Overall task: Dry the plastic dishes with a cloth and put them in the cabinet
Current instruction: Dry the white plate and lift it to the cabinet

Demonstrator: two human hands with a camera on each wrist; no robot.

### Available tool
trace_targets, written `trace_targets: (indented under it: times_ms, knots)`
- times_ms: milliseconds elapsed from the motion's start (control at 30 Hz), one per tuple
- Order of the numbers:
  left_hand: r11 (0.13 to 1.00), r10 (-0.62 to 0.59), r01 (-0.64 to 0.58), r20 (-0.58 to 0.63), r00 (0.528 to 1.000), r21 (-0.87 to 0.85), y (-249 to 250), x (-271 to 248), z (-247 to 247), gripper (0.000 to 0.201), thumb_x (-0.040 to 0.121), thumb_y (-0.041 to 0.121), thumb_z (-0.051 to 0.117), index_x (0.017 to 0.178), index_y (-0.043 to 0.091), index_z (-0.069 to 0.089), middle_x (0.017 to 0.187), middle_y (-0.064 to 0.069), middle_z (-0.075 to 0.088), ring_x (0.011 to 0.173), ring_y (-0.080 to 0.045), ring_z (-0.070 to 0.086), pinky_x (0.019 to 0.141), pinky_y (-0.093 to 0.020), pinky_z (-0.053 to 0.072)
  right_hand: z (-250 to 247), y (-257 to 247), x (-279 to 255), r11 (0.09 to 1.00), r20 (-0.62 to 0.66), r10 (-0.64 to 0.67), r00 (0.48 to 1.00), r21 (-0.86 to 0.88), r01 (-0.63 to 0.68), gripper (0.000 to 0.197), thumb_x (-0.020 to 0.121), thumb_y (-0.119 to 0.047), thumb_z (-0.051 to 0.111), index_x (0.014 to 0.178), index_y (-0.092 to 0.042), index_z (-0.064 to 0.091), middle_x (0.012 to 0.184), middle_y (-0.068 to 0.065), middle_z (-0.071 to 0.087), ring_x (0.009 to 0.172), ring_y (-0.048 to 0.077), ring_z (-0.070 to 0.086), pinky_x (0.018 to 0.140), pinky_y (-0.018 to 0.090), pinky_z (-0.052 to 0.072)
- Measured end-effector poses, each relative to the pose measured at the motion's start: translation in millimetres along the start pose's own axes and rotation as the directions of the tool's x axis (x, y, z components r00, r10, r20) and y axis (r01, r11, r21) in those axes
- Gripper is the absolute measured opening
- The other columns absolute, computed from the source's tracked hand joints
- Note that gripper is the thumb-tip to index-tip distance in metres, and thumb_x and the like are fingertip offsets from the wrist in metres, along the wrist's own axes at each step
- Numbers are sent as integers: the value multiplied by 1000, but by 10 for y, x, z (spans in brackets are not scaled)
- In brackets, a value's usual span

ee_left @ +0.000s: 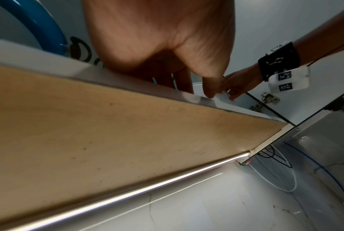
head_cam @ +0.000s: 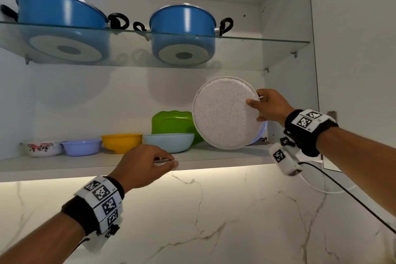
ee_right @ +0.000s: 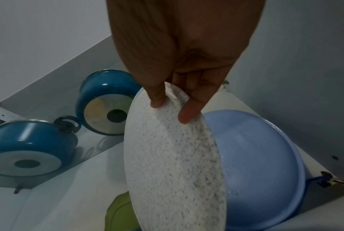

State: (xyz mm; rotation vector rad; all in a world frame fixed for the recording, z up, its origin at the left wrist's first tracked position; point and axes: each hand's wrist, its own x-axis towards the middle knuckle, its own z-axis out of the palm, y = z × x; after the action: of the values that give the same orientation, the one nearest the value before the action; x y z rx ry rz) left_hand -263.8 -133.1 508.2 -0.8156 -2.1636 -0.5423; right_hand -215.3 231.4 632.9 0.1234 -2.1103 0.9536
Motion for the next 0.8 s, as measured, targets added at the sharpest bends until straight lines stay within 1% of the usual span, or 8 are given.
trace_targets:
  times_ms: [167,333,400,500,533,667,733,800]
  knots:
    - [998,-6,-1,-107,994,-64,-130,73,92,50,78,75,48,69,33,73,66,18,68,68,-4,64,60,-33,53,145,-36,303,999,67,41,997,17,-42,26,96,-30,65,116,-13,64,115,10,62,95,30,65,70,44,62]
    - [989,111,-85,-224,968,122,-139,14,168,50,90,65,41,66,30,66,61,15,60,60,-6,57,50,-29,43,193,-32,520,997,99,81,992,-11,-81,24,96,-27,65,112,-9,64,114,9,60,93,27,62,63,39,61]
    - [983,132,-95,-241,962,159,-134,-1,187,49,93,62,40,68,29,66,63,14,61,61,-6,55,50,-31,44,215,-2,588,996,113,94,989,-19,-93,30,97,-27,64,119,-7,63,117,10,59,95,29,62,66,41,62]
    - [979,119,-71,-254,960,190,-120,-3,183,47,94,60,38,69,30,64,63,14,59,61,-5,53,49,-26,40,256,43,683,994,141,104,985,-40,-99,32,97,-26,63,123,-6,63,119,11,59,99,29,60,79,48,60]
    - [976,125,-73,-253,959,207,-111,-7,183,46,94,59,38,69,30,64,63,14,59,60,-5,53,49,-24,38,277,52,712,994,152,107,983,-48,-100,32,97,-26,63,123,-7,63,119,12,59,99,29,60,79,47,60]
    - [964,143,-81,-237,961,254,-82,-14,174,48,96,56,34,72,29,66,65,13,61,62,-7,54,50,-19,34,378,76,828,992,181,121,976,-63,-111,32,97,-28,63,124,-10,62,120,11,59,97,29,60,58,30,61]
    - [957,152,-84,-235,960,278,-74,-15,171,49,97,55,33,73,28,67,65,12,61,62,-8,54,50,-18,33,441,81,893,992,202,126,971,-57,-117,35,97,-28,62,126,-10,61,122,10,57,99,28,59,52,25,59]
    - [951,164,-92,-227,960,297,-73,-17,178,50,98,54,32,75,27,68,67,12,62,63,-8,55,51,-22,38,504,77,958,991,221,130,967,-48,-122,32,99,-27,60,126,-11,60,122,8,56,99,27,57,51,24,58]
